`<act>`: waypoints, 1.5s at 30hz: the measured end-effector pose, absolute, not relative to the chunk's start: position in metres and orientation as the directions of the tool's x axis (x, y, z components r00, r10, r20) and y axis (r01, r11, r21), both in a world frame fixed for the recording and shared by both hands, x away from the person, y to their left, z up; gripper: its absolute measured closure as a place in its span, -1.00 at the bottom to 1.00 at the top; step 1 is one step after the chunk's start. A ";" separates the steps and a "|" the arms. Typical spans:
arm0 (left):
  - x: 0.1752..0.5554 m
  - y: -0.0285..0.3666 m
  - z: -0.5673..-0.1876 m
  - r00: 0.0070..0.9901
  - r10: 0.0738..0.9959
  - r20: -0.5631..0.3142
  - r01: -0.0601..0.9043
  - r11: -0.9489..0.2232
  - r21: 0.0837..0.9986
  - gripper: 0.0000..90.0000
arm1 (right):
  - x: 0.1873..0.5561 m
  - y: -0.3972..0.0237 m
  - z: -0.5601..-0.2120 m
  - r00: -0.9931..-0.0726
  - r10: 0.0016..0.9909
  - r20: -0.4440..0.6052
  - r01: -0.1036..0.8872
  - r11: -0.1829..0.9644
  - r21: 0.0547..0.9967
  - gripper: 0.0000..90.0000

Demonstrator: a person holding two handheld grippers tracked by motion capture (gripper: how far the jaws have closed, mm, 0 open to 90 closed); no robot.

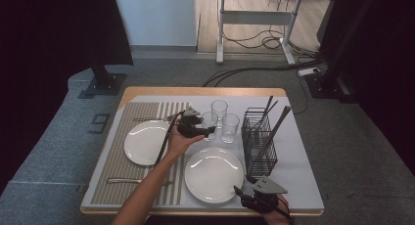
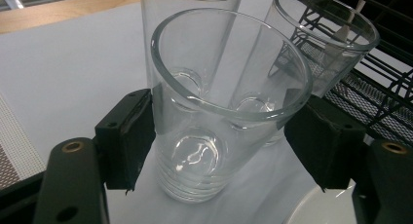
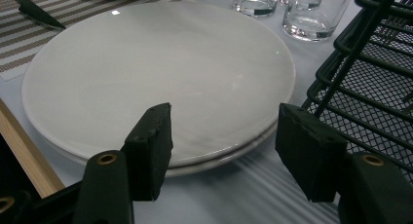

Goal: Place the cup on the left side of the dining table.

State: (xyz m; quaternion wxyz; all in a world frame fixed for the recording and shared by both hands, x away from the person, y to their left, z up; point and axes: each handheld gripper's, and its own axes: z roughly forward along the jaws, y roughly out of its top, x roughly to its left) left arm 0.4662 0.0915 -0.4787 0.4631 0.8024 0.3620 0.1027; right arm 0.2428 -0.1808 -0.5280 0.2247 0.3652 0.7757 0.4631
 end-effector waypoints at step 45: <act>0.467 0.078 -0.486 0.693 0.713 -0.108 0.458 -0.319 0.830 -0.38 | 0.243 -0.182 -0.528 -0.631 0.776 -0.010 0.360 0.304 0.882 -0.14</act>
